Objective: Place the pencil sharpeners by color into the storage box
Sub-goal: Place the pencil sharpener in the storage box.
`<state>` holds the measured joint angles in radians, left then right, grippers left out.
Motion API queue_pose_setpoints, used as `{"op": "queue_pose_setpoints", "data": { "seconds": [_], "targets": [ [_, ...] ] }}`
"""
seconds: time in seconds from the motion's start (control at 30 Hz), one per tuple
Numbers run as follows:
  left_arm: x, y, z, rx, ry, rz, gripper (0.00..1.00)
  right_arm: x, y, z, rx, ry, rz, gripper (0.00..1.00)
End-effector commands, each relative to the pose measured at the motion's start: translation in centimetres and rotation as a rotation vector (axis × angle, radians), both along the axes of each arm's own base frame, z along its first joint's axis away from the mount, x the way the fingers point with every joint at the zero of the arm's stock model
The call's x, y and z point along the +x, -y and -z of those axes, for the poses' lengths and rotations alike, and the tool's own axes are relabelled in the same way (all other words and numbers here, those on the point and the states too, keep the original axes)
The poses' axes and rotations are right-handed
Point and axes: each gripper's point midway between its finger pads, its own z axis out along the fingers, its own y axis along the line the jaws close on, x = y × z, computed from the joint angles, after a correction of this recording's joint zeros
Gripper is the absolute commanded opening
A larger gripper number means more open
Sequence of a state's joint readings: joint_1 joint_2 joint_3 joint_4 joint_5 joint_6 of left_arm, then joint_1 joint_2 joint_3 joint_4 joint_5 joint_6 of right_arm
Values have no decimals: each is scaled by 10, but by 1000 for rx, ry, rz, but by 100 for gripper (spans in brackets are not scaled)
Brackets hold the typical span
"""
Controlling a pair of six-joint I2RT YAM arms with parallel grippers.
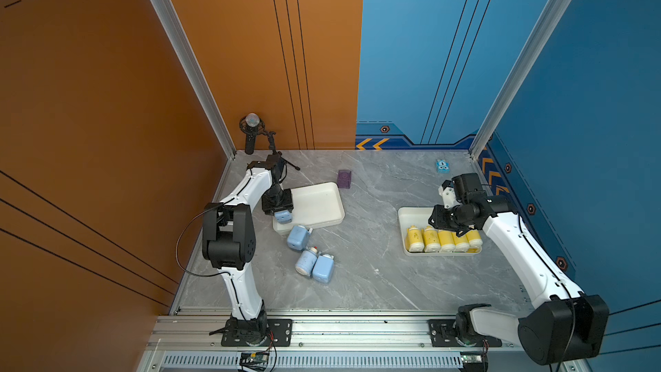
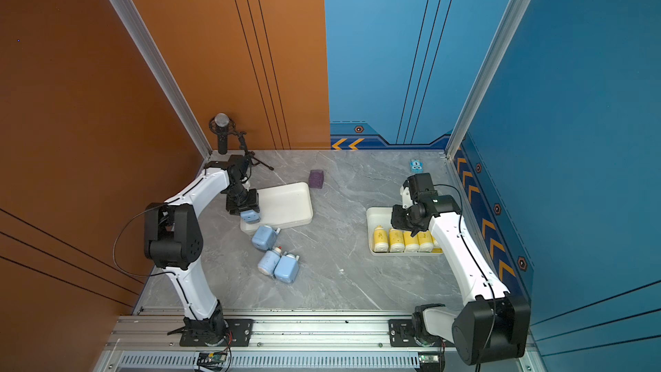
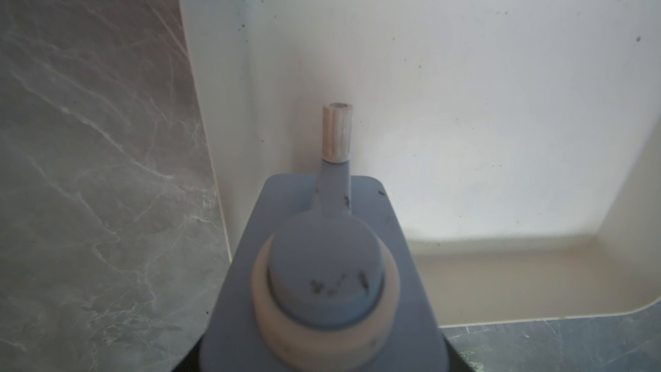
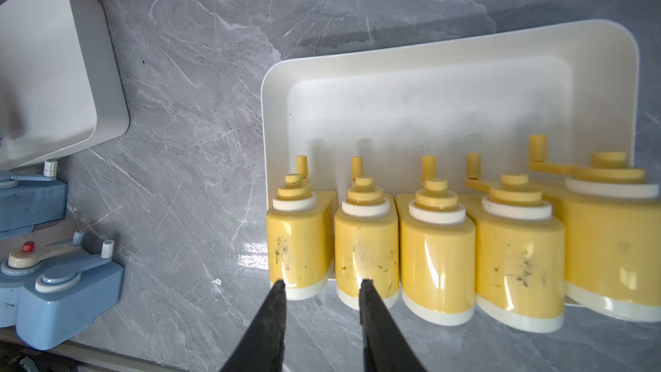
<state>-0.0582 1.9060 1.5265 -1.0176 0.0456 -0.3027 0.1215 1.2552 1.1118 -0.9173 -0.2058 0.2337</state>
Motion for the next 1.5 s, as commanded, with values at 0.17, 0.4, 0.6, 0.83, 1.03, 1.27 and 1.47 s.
{"op": "queue_pose_setpoints", "data": {
  "seconds": [0.17,0.4,0.6,0.83,1.03,1.27,1.47],
  "targets": [
    [-13,-3,11,41,-57,0,46,5,-2,1,-5,12,8,36],
    [-20,-1,18,53,-80,-7,45,6,-3,2,-2,12,3,36],
    [-22,-2,19,61,-84,-16,45,5,-4,3,2,11,4,36],
    [-23,-3,18,62,-83,-13,46,5,-5,3,4,16,3,36],
    [-25,-3,25,63,-105,-12,46,5,-6,2,6,20,4,36],
    [-22,-4,31,67,-118,-14,55,3,-5,1,2,25,11,36],
    [-20,-6,26,73,-102,-17,67,4,-4,-2,4,36,13,36]
  ]
}}
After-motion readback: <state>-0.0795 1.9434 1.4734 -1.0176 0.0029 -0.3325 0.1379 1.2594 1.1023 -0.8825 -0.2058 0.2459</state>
